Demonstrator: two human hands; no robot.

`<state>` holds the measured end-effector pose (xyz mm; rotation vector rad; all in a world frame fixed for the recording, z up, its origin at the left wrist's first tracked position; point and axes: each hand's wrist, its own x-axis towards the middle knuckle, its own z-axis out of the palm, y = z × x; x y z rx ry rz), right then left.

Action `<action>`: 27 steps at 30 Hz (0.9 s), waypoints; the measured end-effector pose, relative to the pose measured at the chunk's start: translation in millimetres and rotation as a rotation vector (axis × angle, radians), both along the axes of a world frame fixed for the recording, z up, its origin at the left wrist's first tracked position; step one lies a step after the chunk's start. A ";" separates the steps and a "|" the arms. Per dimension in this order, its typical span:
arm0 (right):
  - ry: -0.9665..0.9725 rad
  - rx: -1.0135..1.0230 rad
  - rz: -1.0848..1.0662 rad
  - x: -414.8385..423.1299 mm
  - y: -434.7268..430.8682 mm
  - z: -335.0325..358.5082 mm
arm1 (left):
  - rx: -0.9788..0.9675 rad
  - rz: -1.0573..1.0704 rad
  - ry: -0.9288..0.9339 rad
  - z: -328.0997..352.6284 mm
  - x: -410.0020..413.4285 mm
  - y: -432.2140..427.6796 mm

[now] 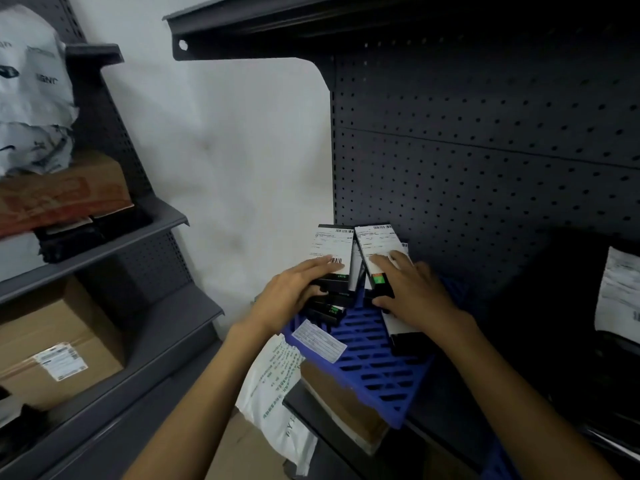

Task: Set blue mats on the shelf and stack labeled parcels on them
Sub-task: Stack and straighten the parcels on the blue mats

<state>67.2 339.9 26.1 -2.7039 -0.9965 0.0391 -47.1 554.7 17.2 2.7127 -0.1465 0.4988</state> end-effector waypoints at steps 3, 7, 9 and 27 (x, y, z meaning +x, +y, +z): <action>-0.087 -0.001 0.007 -6.8 15.4 0.5 | -0.010 -0.031 -0.021 -4.7 1.4 5.0; -0.128 0.016 0.108 -20.6 37.1 -3.8 | -0.103 -0.096 -0.032 -12.6 5.3 3.4; -0.140 0.009 0.098 -26.2 42.5 -7.0 | -0.137 -0.142 -0.009 -12.9 8.2 5.4; -0.452 0.038 0.080 -22.1 35.1 -11.5 | -0.432 -0.173 -0.171 -29.1 21.7 6.0</action>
